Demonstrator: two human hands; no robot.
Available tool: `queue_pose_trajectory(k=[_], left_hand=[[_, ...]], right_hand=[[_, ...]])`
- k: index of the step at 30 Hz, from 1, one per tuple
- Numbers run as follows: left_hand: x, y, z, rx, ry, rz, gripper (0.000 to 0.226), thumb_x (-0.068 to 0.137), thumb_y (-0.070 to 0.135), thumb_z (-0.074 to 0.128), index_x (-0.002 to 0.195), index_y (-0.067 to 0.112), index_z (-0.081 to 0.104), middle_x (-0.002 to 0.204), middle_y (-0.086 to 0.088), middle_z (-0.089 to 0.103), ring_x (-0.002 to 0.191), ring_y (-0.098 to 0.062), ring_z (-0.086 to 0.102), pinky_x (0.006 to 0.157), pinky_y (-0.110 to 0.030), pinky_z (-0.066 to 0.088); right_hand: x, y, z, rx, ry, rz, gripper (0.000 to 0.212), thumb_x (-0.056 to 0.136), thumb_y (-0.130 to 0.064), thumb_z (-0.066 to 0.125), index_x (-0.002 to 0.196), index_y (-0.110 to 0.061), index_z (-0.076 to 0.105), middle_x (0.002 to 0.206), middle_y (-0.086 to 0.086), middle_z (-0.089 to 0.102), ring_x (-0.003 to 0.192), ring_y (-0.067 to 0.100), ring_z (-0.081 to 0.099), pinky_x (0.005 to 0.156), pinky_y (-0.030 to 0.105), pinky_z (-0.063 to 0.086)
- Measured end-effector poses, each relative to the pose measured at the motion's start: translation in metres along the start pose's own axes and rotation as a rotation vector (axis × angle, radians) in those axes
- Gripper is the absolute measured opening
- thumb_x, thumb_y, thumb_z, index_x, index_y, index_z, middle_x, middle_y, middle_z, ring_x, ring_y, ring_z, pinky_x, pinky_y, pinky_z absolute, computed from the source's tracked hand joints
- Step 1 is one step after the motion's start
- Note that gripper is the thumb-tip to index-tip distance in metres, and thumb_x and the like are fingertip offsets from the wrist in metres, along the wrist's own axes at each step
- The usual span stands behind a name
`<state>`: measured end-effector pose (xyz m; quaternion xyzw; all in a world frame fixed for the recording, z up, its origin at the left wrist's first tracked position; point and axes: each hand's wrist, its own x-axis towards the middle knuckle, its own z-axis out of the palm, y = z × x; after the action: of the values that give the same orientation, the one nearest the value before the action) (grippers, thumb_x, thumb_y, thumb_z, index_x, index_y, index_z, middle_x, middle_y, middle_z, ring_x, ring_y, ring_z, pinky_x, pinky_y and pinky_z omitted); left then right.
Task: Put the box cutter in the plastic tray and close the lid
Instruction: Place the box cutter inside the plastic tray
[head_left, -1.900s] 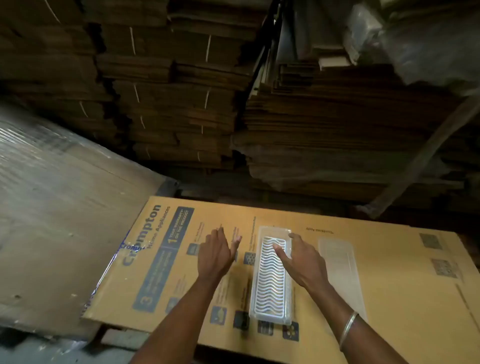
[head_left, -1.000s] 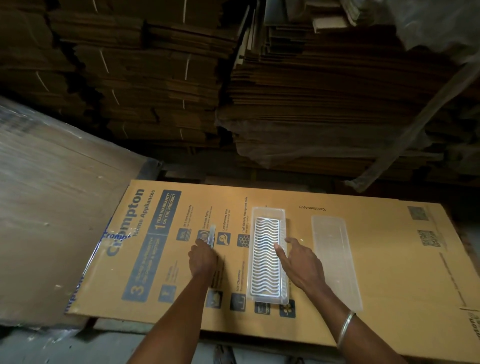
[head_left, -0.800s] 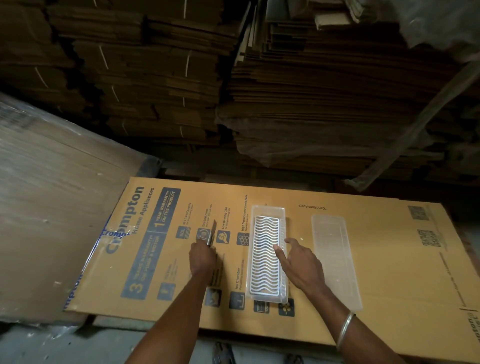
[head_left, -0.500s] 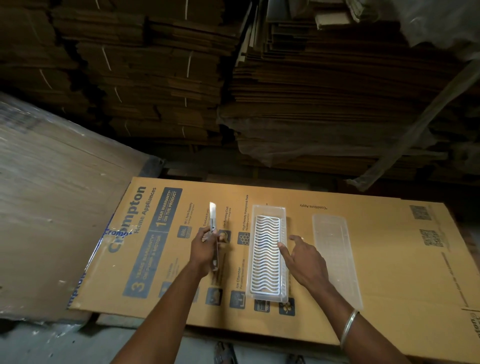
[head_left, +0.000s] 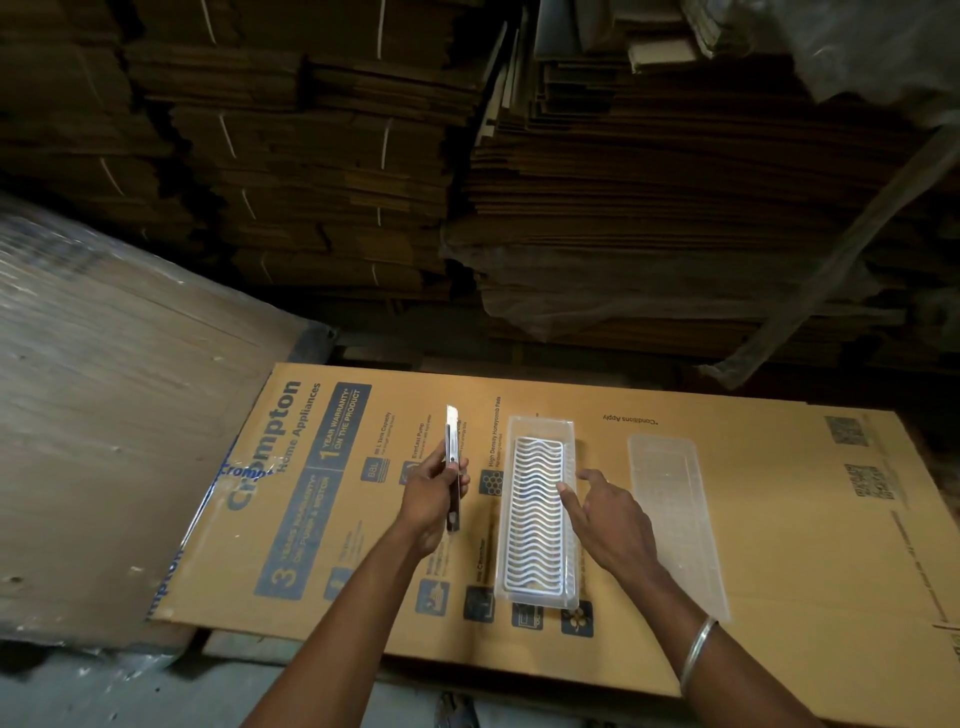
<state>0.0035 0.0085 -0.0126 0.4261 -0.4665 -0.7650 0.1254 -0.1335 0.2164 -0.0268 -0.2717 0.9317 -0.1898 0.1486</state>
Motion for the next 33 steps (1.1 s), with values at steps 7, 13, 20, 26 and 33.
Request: queue_pose_trajectory(k=[7, 13, 20, 26, 33], left_hand=[[-0.002, -0.003, 0.000, 0.026, -0.032, -0.042, 0.067, 0.098, -0.023, 0.036, 0.157, 0.008, 0.039, 0.101, -0.006, 0.062, 0.079, -0.018, 0.054, 0.077, -0.037, 0.041], [-0.006, -0.004, 0.002, 0.009, -0.028, -0.040, 0.070, 0.094, -0.029, 0.033, 0.154, 0.005, 0.042, 0.108, -0.007, 0.061, 0.079, -0.019, 0.053, 0.070, -0.035, 0.040], [-0.005, -0.016, 0.000, 0.006, -0.068, -0.081, 0.065, 0.089, -0.031, 0.032, 0.138, 0.003, 0.058, 0.090, -0.009, 0.060, 0.073, -0.020, 0.050, 0.070, -0.036, 0.038], [-0.006, -0.024, 0.010, -0.044, -0.045, -0.121, 0.039, 0.097, -0.016, 0.043, 0.116, 0.006, 0.069, 0.100, -0.013, 0.060, 0.079, -0.022, 0.057, 0.073, -0.033, 0.049], [-0.008, -0.025, 0.048, 0.306, -0.076, -0.091, 0.018, 0.103, 0.003, 0.052, 0.091, 0.008, 0.065, 0.082, -0.008, 0.061, 0.072, -0.019, 0.060, 0.072, -0.036, 0.058]], right_hand=[[-0.003, 0.001, -0.006, 0.004, 0.008, 0.002, 0.062, 0.101, -0.067, 0.035, 0.144, -0.025, 0.050, 0.111, 0.004, 0.075, 0.102, 0.021, 0.071, 0.081, 0.038, 0.059], [-0.007, 0.000, -0.009, 0.018, 0.019, 0.003, 0.064, 0.100, -0.068, 0.035, 0.144, -0.025, 0.051, 0.110, 0.003, 0.075, 0.101, 0.021, 0.071, 0.082, 0.040, 0.059], [-0.013, 0.001, -0.008, 0.047, 0.028, 0.003, 0.076, 0.094, -0.076, 0.026, 0.145, -0.025, 0.051, 0.110, 0.004, 0.076, 0.101, 0.021, 0.072, 0.082, 0.040, 0.060], [-0.020, 0.006, -0.008, 0.056, 0.034, 0.018, 0.074, 0.095, -0.075, 0.030, 0.146, -0.025, 0.050, 0.109, 0.004, 0.076, 0.101, 0.020, 0.072, 0.083, 0.039, 0.060], [-0.028, 0.021, -0.010, 0.057, 0.042, 0.055, 0.063, 0.099, -0.068, 0.037, 0.142, -0.025, 0.052, 0.105, 0.005, 0.077, 0.097, 0.022, 0.072, 0.081, 0.039, 0.059]])
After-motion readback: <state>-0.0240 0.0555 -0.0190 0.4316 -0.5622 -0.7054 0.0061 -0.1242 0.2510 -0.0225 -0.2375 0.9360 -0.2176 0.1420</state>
